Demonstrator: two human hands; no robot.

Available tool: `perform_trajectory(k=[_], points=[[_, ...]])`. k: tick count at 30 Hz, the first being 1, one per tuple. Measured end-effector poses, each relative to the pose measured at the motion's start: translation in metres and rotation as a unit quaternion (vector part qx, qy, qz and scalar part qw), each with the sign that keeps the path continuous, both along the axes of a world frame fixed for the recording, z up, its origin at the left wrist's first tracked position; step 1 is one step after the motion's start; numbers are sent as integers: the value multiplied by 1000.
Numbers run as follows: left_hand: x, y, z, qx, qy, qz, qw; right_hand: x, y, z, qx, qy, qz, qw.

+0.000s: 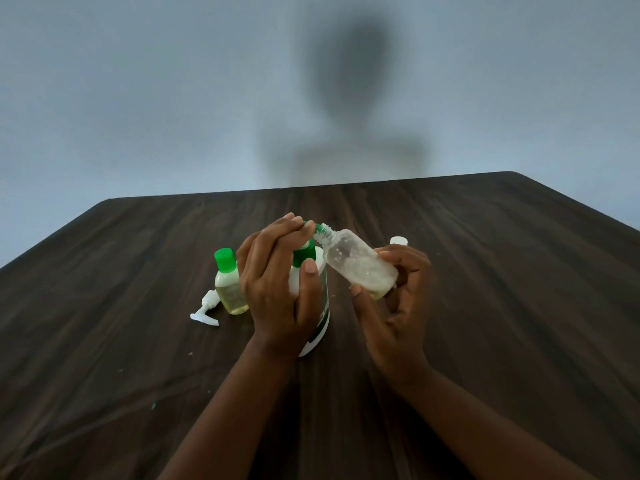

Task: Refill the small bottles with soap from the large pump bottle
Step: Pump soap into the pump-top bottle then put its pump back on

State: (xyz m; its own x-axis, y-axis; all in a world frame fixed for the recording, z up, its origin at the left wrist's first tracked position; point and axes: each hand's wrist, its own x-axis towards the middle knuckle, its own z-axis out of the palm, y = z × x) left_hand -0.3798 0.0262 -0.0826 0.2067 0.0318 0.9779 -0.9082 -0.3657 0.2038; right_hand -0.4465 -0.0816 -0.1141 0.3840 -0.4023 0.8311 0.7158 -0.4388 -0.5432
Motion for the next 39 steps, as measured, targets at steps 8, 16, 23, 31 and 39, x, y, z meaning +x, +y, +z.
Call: perform_trajectory(k=[8, 16, 23, 31, 39], points=[[0, 3, 4, 32, 18, 9, 999, 0, 2, 1, -5, -7, 12, 1000], [-2, 1, 0, 5, 18, -31, 999, -2, 1, 0, 0, 2, 6, 1000], [0, 1, 1, 24, 14, -32, 999, 0, 2, 2, 3, 3, 25, 1000], [2, 1, -1, 4, 24, -25, 999, -1, 0, 1, -5, 9, 4, 1000], [-1, -1, 3, 8, 18, -43, 999, 0, 1, 1, -2, 2, 18, 1000]])
